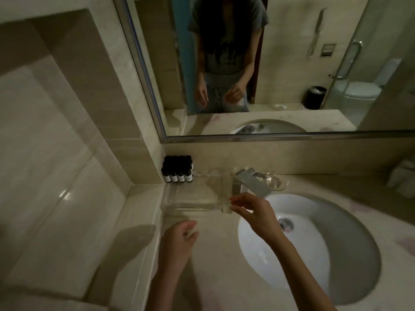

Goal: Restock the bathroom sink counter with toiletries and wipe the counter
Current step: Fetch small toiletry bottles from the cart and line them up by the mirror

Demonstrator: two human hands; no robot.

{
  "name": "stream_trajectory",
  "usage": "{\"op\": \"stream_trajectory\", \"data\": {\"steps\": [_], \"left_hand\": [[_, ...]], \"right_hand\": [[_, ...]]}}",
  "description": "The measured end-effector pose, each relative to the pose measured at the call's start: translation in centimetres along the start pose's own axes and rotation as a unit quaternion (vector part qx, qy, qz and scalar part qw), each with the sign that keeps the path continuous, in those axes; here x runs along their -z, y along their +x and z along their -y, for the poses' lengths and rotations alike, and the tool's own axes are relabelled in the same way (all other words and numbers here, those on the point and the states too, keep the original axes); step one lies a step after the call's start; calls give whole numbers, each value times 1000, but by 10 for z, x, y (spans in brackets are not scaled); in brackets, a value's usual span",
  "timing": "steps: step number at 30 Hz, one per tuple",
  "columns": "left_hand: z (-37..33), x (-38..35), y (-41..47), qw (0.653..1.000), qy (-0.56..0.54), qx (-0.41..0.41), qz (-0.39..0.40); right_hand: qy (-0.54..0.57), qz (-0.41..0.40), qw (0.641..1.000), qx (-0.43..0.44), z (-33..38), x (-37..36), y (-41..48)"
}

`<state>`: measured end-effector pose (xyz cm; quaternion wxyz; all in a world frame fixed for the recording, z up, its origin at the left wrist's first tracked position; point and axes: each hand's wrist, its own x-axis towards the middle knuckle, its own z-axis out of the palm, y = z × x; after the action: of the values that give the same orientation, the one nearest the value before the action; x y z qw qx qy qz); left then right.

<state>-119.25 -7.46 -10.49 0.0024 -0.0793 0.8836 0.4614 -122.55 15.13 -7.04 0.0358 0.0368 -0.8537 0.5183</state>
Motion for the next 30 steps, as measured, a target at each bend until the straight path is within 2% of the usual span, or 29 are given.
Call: {"op": "stream_trajectory", "data": {"steps": [4,8,15,19,23,27,30], "left_hand": [[-8,0,-19,998,52,-24,-19],[-8,1,-43,995,88,-20,-41],[5,9,-116,990,63,70,-104],[7,18,-177,977,78,95,-176],[4,22,-240,966,91,114,-212],[14,16,-325,937,150,219,-226],[16,7,-391,914,162,268,-257]], "right_hand": [[-162,36,985,53,2,6,-17],[-227,78,967,89,5,2,-32],[-237,183,933,198,21,-30,-54],[-228,228,911,255,38,-49,-88],[-222,272,889,294,45,-59,-130],[-209,320,868,317,47,-68,-187],[-182,357,854,331,48,-71,-236]]}}
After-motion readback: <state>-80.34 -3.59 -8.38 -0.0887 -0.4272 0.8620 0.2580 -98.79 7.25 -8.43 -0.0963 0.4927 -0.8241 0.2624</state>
